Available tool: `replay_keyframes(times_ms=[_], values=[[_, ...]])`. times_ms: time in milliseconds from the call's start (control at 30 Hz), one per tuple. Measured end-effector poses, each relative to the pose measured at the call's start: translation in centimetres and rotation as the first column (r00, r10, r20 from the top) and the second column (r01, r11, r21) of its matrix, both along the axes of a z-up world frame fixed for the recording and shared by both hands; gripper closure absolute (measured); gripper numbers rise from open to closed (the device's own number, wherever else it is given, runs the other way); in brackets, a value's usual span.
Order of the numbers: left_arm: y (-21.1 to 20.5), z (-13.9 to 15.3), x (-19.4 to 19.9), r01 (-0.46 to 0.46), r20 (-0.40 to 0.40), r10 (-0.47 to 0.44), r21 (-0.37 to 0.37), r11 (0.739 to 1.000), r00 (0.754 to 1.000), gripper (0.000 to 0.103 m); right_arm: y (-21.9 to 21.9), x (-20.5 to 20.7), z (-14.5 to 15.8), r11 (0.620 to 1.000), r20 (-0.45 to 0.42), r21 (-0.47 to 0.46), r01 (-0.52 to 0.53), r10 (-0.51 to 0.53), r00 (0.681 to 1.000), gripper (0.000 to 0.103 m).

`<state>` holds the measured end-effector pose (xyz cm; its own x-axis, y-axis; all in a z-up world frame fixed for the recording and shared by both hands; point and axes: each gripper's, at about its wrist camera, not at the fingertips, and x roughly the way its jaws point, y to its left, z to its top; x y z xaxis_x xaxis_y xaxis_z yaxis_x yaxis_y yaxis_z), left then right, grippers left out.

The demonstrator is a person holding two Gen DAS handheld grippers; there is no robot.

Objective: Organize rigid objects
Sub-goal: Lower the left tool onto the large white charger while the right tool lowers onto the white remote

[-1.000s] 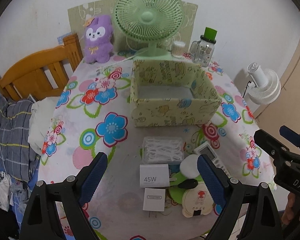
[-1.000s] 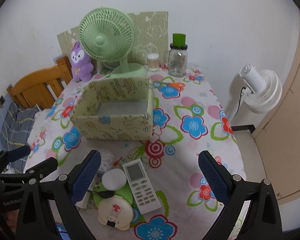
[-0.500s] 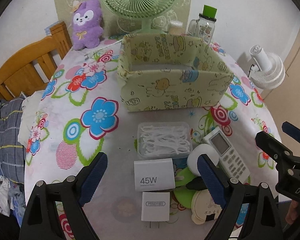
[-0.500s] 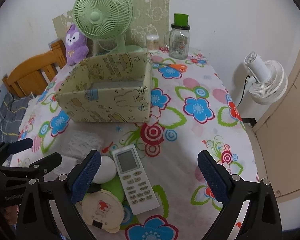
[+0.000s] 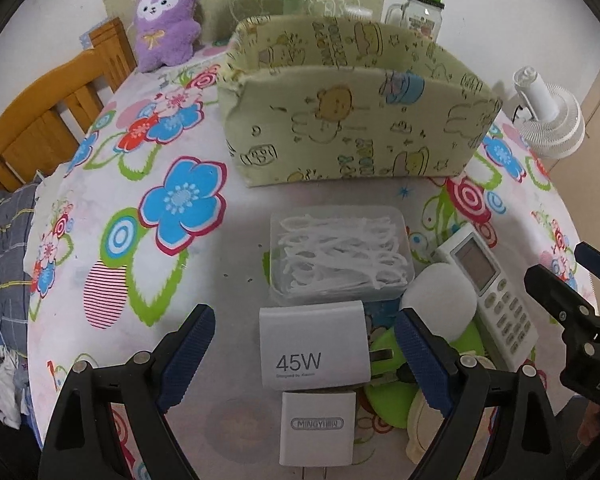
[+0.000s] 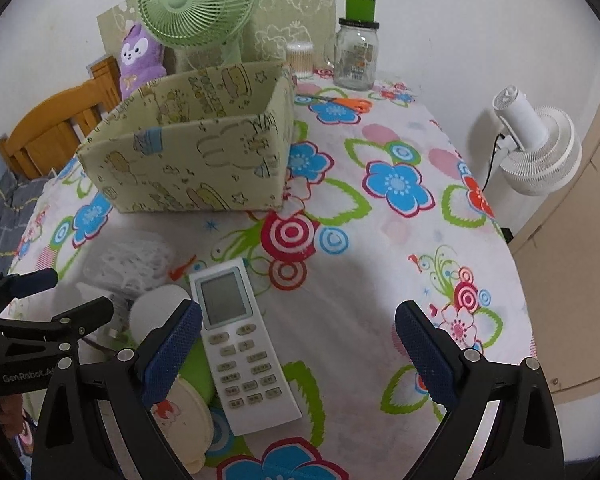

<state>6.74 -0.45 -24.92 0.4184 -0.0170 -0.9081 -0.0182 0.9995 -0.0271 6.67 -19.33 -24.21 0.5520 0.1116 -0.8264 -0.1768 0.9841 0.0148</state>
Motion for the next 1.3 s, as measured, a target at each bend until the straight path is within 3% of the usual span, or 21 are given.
replay_keyframes(times_ms=[467, 733, 1000, 1100, 1133, 1167, 1233, 1300], values=[[-1.1, -1.8, -0.4, 0.009, -0.033, -0.008, 0.035, 0.999, 0.999, 0.01, 0.2, -0.1, -2.5, 0.999, -0.057, 0.029, -0.026, 0.027, 0.998, 0.004], [-0.9, -2.2, -0.4, -0.001, -0.038, 0.001, 0.017, 1.0, 0.999, 0.01, 1.2, 0.0, -3.3, 0.998, -0.072, 0.031, -0.054, 0.057, 0.996, 0.008], [-0.3, -2.5, -0.1, -0.012, -0.058, 0.01, -0.03, 0.999, 0.998, 0.01, 2.4, 0.2, -4.0, 0.994, -0.093, 0.042, -0.104, 0.108, 0.99, 0.032], [-0.6, -2.3, 0.1, 0.005, -0.072, -0.005, 0.006, 1.0, 0.997, 0.011, 2.7, 0.2, -3.9, 0.994, -0.077, 0.031, -0.1, 0.103, 0.992, 0.041], [-0.7, -2.2, 0.2, 0.011, -0.071, -0.01, 0.016, 1.0, 0.997, 0.014, 2.8, 0.2, -3.9, 0.994, -0.078, 0.035, -0.101, 0.104, 0.992, 0.05], [-0.9, -2.0, 0.2, 0.02, -0.065, -0.019, 0.023, 1.0, 0.998, 0.017, 2.9, 0.4, -3.9, 0.995, -0.081, 0.032, -0.095, 0.098, 0.992, 0.054], [-1.3, -1.8, 0.1, 0.036, -0.055, -0.034, 0.027, 0.999, 0.998, 0.026, 3.1, 0.5, -3.9, 0.996, -0.081, 0.021, -0.085, 0.086, 0.993, 0.054], [-1.4, -1.8, 0.2, 0.039, -0.052, -0.038, 0.03, 0.999, 0.998, 0.026, 3.1, 0.7, -3.9, 0.996, -0.082, 0.019, -0.085, 0.086, 0.993, 0.054]])
